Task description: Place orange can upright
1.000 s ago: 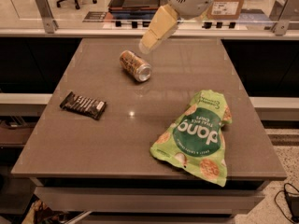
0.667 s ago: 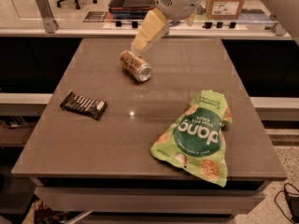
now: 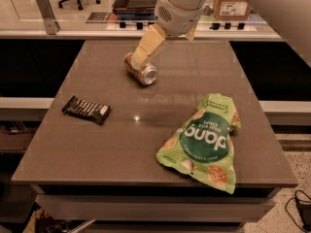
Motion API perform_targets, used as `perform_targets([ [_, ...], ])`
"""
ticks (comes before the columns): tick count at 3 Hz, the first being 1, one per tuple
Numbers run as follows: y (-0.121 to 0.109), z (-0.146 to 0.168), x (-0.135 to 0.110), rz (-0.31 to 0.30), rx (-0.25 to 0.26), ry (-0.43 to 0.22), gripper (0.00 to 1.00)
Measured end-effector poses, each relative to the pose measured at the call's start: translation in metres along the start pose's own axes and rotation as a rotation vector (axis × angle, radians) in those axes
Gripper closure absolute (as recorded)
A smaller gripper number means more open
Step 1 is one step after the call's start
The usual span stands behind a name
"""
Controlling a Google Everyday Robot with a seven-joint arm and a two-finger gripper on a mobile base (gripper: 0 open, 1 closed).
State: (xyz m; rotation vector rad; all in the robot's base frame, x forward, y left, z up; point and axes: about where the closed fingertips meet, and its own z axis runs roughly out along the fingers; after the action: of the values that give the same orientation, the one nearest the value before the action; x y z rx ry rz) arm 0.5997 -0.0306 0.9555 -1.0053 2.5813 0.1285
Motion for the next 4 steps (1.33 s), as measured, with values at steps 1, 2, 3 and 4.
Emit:
perform_targets([
  [1, -0.009, 0.005, -0.012, 0.038, 0.0, 0.03, 0.0],
  [2, -0.018, 0.029, -0.029, 0.112, 0.028, 0.116, 0.0],
  [3, -0.017, 0.053, -0.04, 0.173, 0.057, 0.182, 0.0],
  [4, -0.014, 0.07, -0.045, 0.218, 0.077, 0.221, 0.0],
])
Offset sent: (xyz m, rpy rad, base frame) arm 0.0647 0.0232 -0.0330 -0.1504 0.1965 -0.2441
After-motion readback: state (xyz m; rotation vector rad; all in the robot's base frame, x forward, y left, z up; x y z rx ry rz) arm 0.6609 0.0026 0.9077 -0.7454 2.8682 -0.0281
